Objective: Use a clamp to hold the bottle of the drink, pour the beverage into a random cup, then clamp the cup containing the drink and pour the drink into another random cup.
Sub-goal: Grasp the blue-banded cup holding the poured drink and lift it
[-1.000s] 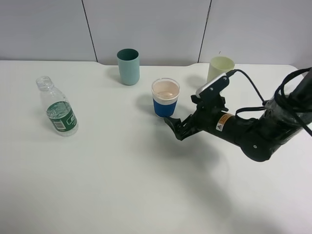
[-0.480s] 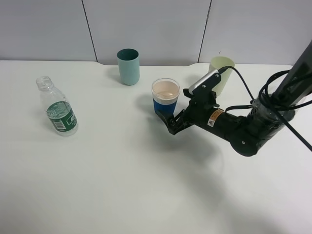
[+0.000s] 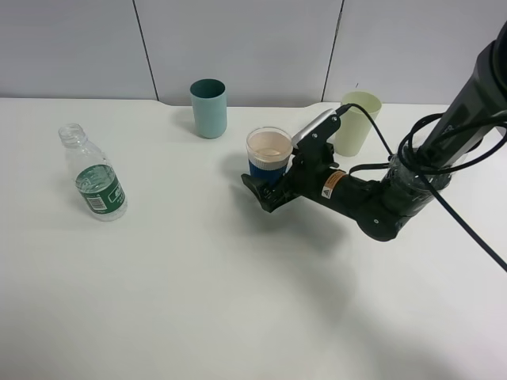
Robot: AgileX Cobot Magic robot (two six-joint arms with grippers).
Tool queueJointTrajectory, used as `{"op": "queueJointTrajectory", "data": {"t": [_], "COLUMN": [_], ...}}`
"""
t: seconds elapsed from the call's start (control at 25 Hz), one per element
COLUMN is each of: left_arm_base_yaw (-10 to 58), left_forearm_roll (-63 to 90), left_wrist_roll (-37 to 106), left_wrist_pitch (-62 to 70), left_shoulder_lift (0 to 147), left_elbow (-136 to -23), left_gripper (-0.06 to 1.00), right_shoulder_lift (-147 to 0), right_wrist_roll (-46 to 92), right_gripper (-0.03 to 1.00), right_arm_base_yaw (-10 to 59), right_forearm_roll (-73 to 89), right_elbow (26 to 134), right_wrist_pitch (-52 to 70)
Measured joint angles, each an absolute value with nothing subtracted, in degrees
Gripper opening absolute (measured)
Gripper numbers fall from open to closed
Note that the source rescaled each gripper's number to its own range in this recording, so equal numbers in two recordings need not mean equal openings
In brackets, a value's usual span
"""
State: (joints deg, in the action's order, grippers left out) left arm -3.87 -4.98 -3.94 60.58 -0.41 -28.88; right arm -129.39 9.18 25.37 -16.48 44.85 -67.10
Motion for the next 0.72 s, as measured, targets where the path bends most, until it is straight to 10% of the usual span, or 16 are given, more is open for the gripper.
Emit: {"op": "queueJointTrajectory", "data": {"t": [0.24, 0.32, 0.44, 0.72], "left_arm_base_yaw": [-3.87, -3.87, -3.87, -3.87], "left_forearm_roll": [-4.98, -4.98, -4.98, -4.98], "left_wrist_roll": [-3.94, -3.94, -3.94, -3.94], "left_wrist_pitch": [60.58, 60.58, 60.58, 60.58], "left_shoulder_lift": [-0.41, -0.41, -0.41, -0.41], "left_elbow": [-28.88, -28.88, -28.88, -28.88], "left_gripper": [1.00, 1.00, 1.00, 1.00], "right_shoulder_lift": [-129.39, -129.39, -129.39, -129.39], "right_wrist_roll": [9.18, 9.29, 9.04, 6.55], "right_gripper": [0.93, 0.66, 0.00, 0.03], "right_arm_base_yaw": [25.37, 25.37, 25.37, 25.37], "right_forearm_roll": [-16.48, -16.48, -16.79, -16.66], "right_elbow": [44.85, 44.86, 44.91, 44.96], "right_wrist_pitch": [-66.88, -66.88, -66.88, -66.88]}}
